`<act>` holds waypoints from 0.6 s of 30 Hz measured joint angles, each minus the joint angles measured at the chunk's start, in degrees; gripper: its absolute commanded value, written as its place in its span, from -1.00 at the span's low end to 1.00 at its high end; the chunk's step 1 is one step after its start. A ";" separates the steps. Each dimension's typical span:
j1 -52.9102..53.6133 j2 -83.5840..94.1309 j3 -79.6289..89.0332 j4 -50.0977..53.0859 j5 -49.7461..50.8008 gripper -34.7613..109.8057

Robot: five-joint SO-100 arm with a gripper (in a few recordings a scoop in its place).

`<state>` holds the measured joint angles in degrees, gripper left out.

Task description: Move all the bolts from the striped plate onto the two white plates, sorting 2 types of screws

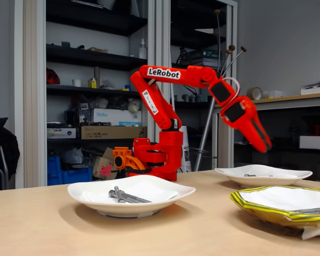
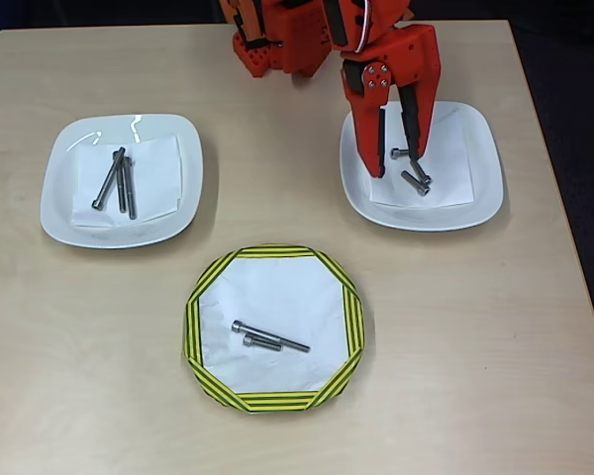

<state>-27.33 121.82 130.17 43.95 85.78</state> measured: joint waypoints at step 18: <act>23.64 -56.34 -50.45 4.66 -56.60 -0.33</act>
<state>-3.69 65.48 79.72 48.60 29.18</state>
